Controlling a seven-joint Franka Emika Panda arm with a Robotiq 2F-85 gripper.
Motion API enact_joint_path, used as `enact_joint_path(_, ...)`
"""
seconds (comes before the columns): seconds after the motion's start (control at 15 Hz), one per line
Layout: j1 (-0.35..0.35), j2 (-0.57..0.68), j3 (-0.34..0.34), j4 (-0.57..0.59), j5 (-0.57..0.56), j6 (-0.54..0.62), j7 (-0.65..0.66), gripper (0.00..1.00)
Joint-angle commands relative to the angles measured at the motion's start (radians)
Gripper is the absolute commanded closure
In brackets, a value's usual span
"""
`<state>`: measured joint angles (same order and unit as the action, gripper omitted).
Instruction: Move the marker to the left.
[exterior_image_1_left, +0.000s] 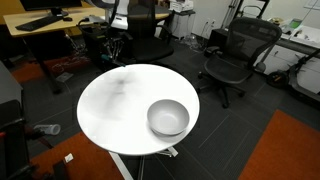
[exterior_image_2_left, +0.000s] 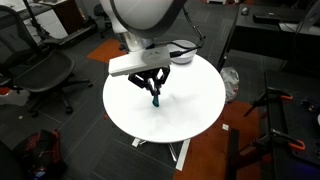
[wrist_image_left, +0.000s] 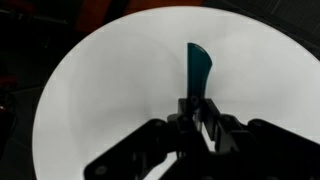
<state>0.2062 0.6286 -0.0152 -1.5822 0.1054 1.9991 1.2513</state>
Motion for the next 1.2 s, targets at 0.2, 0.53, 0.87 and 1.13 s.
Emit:
enact_joint_path(0.2,0.007,0.013,-0.010,0.015,0.000,0.007,0.088,0.95)
enact_joint_path(0.53,0.004,0.018,-0.009,0.019,0.019,0.018,0.214,0.95)
enact_joint_path(0.87,0.005,0.032,-0.008,0.034,0.026,0.042,0.369,0.95)
enact_joint_path(1.13,0.006,0.055,-0.008,0.062,0.021,0.059,0.475,0.95)
